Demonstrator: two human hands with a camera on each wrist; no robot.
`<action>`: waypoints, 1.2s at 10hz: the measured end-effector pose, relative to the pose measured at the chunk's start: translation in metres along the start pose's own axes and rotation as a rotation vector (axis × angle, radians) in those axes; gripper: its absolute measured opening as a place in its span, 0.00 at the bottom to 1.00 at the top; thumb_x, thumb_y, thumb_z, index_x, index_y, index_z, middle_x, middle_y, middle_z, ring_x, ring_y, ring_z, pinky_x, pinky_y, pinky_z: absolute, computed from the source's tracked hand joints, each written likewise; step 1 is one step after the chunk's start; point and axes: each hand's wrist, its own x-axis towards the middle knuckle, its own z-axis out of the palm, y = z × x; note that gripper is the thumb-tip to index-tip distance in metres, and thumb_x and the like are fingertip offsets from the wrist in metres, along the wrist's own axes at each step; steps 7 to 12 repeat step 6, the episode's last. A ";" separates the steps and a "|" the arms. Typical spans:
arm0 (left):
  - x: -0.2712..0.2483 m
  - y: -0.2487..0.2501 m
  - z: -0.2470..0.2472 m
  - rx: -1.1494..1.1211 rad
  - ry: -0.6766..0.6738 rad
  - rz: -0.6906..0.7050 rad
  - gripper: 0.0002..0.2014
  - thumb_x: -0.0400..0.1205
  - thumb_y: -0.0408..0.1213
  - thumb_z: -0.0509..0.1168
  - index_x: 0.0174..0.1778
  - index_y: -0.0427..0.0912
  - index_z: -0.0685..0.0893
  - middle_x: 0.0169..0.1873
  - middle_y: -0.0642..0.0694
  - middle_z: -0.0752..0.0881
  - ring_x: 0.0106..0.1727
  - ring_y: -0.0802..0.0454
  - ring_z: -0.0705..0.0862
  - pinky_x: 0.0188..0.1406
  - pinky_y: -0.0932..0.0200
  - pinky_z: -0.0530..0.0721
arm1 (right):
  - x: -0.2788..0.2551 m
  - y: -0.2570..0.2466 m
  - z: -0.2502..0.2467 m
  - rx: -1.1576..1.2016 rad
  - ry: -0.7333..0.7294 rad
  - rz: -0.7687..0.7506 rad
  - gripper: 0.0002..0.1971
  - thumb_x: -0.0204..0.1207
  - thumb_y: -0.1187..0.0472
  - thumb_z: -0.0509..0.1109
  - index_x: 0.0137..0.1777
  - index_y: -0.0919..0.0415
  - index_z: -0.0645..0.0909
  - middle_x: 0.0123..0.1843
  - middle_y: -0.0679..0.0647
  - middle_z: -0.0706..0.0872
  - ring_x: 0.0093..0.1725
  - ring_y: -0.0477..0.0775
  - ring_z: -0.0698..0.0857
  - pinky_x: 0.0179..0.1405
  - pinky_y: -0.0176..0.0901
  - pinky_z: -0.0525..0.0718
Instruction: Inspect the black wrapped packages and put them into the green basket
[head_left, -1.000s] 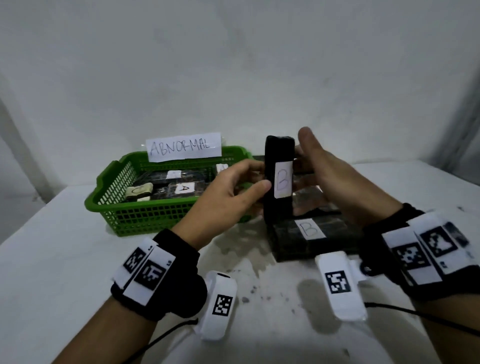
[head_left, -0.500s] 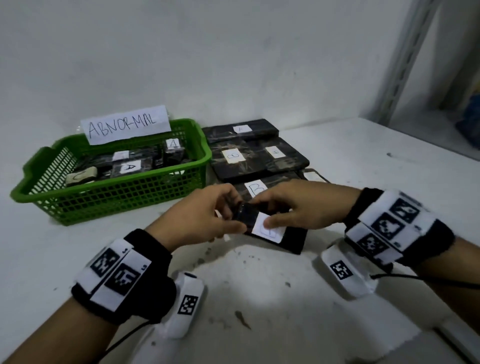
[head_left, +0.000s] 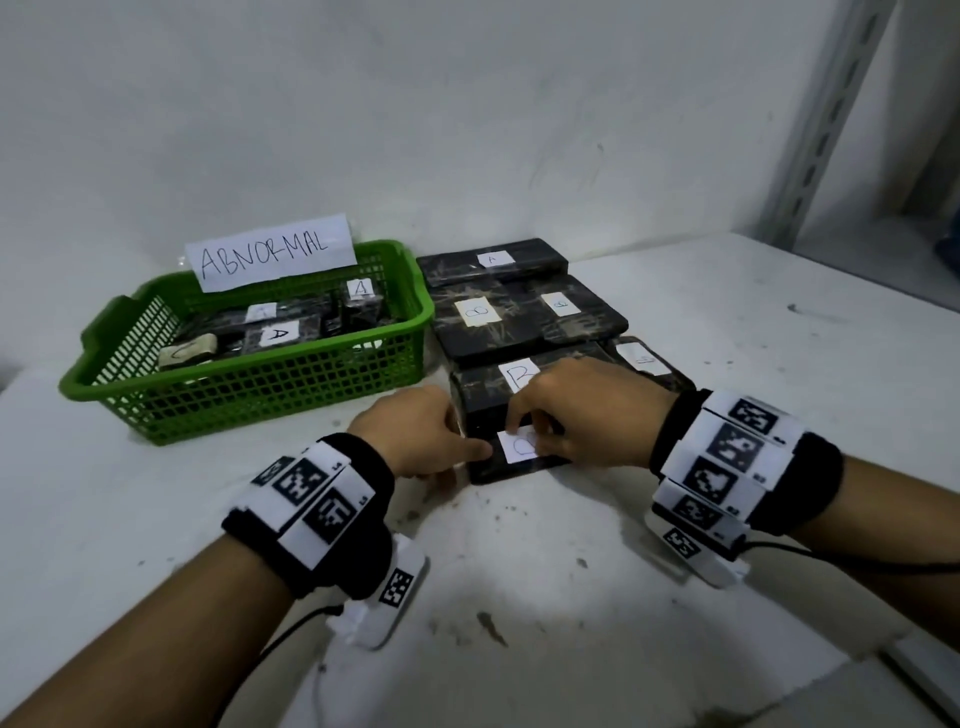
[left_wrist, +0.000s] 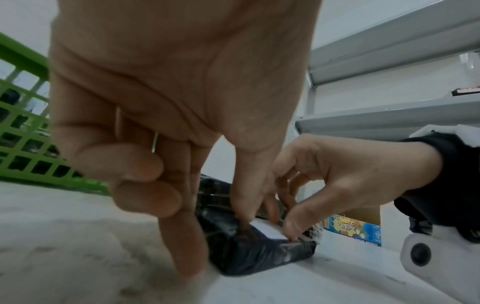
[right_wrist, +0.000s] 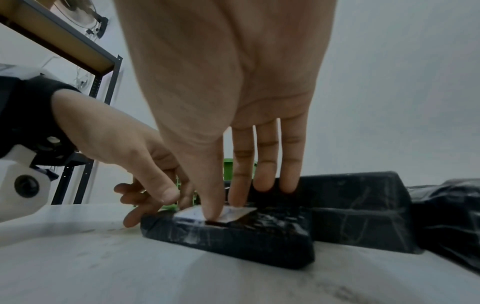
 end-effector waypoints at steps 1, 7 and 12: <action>0.002 0.000 -0.001 -0.138 0.044 0.003 0.13 0.78 0.47 0.76 0.46 0.44 0.82 0.38 0.47 0.93 0.33 0.51 0.88 0.34 0.58 0.86 | -0.001 0.003 0.000 0.006 -0.011 0.026 0.13 0.79 0.55 0.74 0.61 0.41 0.86 0.46 0.42 0.91 0.47 0.48 0.85 0.47 0.43 0.82; -0.002 -0.008 -0.011 -0.433 -0.013 0.008 0.12 0.83 0.50 0.69 0.45 0.46 0.78 0.43 0.46 0.93 0.34 0.53 0.86 0.31 0.60 0.83 | 0.007 -0.001 -0.019 0.003 -0.008 0.067 0.11 0.78 0.43 0.73 0.58 0.41 0.86 0.44 0.39 0.86 0.47 0.47 0.84 0.39 0.39 0.75; -0.002 -0.008 -0.011 -0.433 -0.013 0.008 0.12 0.83 0.50 0.69 0.45 0.46 0.78 0.43 0.46 0.93 0.34 0.53 0.86 0.31 0.60 0.83 | 0.007 -0.001 -0.019 0.003 -0.008 0.067 0.11 0.78 0.43 0.73 0.58 0.41 0.86 0.44 0.39 0.86 0.47 0.47 0.84 0.39 0.39 0.75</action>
